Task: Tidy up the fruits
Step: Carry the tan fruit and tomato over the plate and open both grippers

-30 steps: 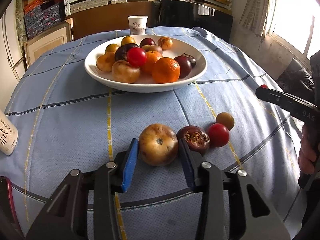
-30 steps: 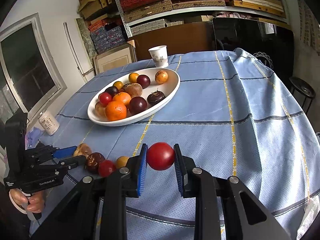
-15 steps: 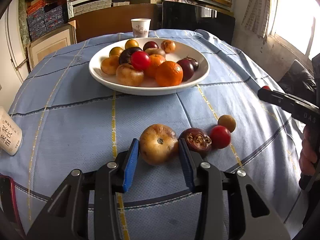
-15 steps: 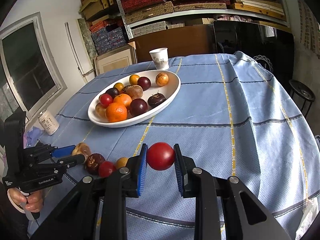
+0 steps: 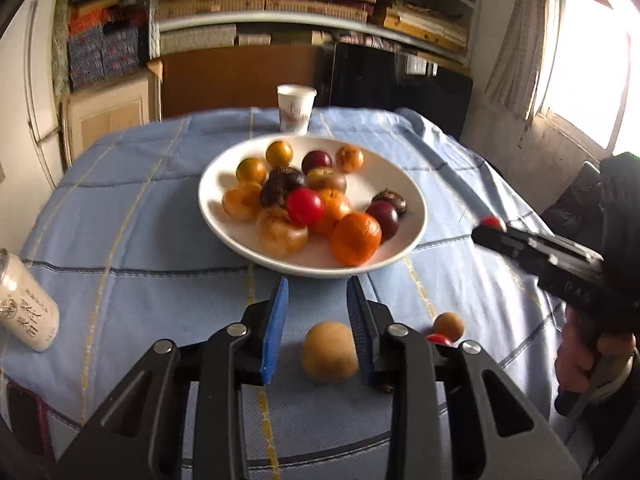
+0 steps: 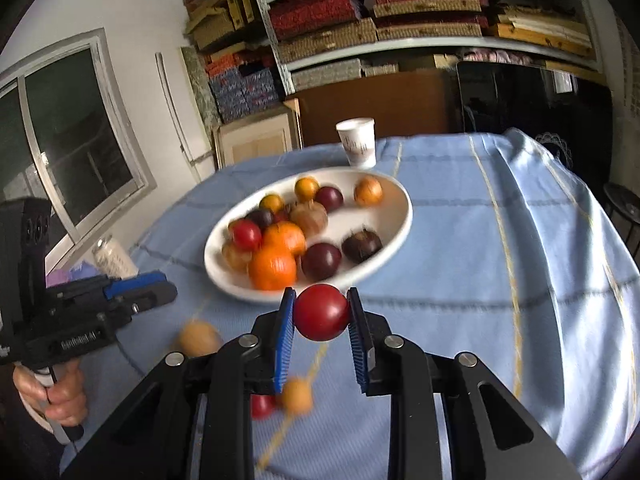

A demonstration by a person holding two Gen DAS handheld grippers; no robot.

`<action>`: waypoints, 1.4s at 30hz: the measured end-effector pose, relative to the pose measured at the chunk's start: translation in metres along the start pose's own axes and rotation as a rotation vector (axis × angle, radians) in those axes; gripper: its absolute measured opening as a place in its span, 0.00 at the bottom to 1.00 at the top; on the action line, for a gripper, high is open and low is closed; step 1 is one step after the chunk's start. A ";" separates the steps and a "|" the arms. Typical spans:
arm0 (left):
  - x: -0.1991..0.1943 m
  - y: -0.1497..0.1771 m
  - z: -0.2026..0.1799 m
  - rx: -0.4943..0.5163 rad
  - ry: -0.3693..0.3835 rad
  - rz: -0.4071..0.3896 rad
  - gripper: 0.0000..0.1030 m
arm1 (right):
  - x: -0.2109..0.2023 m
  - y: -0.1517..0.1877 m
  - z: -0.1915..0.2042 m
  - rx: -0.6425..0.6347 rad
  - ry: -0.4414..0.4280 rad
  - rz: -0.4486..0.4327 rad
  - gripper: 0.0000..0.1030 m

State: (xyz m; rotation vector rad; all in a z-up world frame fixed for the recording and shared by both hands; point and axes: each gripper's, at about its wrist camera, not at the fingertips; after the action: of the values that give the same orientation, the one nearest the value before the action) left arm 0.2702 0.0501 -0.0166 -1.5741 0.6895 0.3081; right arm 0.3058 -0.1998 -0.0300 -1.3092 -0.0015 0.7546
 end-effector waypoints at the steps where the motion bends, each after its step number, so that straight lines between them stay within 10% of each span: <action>1: 0.001 0.004 0.003 -0.008 0.029 0.023 0.29 | 0.001 0.000 0.001 0.014 -0.017 0.002 0.25; 6: 0.014 0.029 -0.009 0.107 -0.064 0.061 0.55 | -0.008 0.005 0.011 -0.034 -0.032 -0.010 0.25; 23: 0.033 0.039 -0.002 0.027 -0.005 0.135 0.39 | -0.010 0.010 0.013 -0.039 -0.035 0.007 0.26; 30: 0.012 -0.016 0.011 -0.008 -0.019 0.004 0.39 | 0.015 -0.009 0.018 -0.046 -0.042 0.008 0.26; 38: 0.081 -0.084 0.016 0.028 -0.091 -0.010 0.40 | 0.089 -0.044 0.009 -0.013 0.006 0.022 0.26; 40: 0.092 -0.093 0.016 0.028 -0.112 -0.009 0.73 | 0.099 -0.046 0.006 -0.002 0.014 0.035 0.32; 42: 0.086 -0.099 0.017 0.025 -0.176 -0.052 0.84 | 0.096 -0.047 0.004 0.008 0.022 0.032 0.44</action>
State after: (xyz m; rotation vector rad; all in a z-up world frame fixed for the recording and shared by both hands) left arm 0.3993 0.0444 0.0114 -1.5181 0.5139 0.3929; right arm 0.4010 -0.1512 -0.0265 -1.3123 0.0403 0.7666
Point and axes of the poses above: each gripper's, at about its wrist camera, not at the fingertips, and x roughly the way its jaws point, z to its left, y to its underside, and after that the axes turned 10 degrees about -z, right-handed
